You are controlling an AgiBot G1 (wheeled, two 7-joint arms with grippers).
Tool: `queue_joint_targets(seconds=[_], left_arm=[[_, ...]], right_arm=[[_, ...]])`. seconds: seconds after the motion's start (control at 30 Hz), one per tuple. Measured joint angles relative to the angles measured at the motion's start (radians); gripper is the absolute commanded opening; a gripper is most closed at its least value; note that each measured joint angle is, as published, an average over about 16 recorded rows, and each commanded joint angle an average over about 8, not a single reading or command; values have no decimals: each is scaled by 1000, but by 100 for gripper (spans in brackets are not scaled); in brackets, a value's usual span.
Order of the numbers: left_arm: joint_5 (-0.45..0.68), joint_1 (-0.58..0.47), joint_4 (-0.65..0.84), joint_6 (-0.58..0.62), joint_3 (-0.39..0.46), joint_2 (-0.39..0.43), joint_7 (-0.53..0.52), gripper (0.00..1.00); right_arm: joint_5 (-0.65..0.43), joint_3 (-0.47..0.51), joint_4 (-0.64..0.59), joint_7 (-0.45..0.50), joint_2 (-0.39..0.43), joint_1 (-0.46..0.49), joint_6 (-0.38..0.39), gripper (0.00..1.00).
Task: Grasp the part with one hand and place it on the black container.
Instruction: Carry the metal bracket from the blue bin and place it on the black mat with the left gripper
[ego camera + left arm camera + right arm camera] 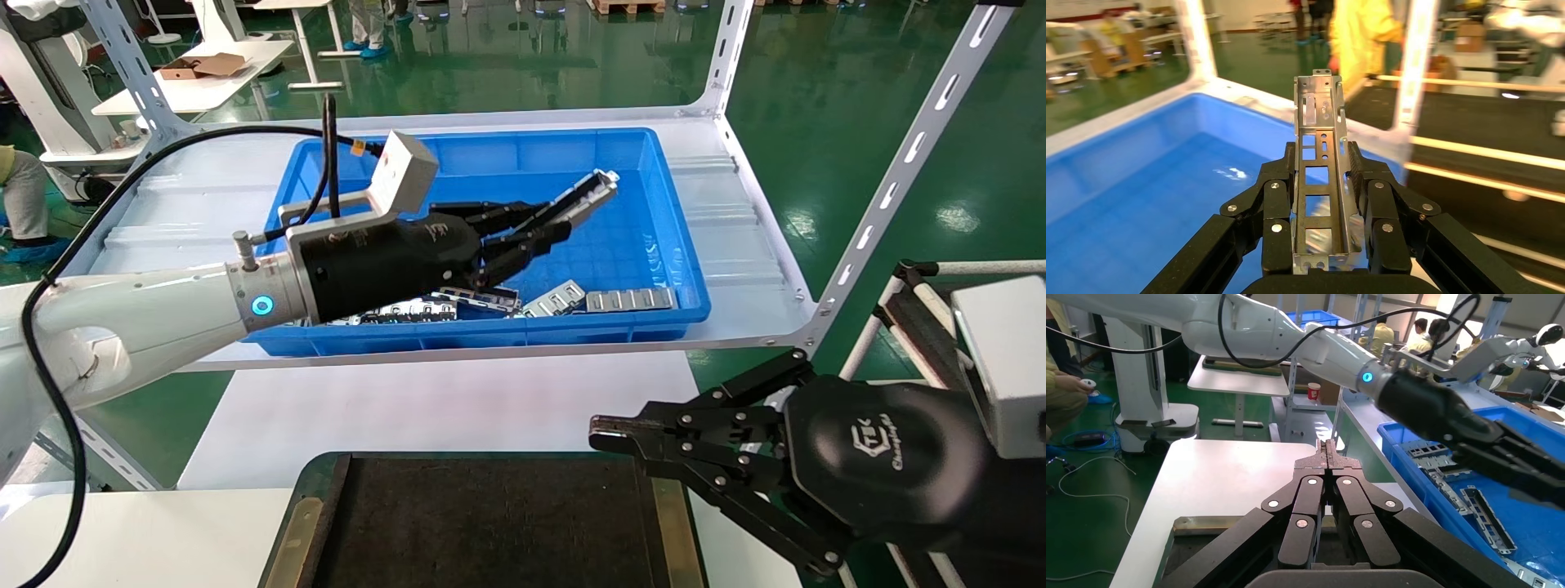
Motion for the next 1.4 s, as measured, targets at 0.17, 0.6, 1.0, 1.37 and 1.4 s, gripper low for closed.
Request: queue_joint_targets(seconds=[0.17,0.6,1.0,1.37,1.4], left_arm=[[-12,48,-116,46,1,-55,-35,0],[-45,270,-586,-49,13,-247,-177,0],[-46,535,-932,-310,56,-383,-280,0],[-35,720,-986,-543,96,-368,-297,0],[-34,732,-985,-566,98,-361,-299,0]], right_arm=[[0,0,0,0,0,0,0,0],[1,-1,0,-1,0,0,0,0],[1,-2,0,-1,1,0,1,0],[2,-3,0,-1,1,1,1,0],[2,-3,0,-1,1,1,1,0]])
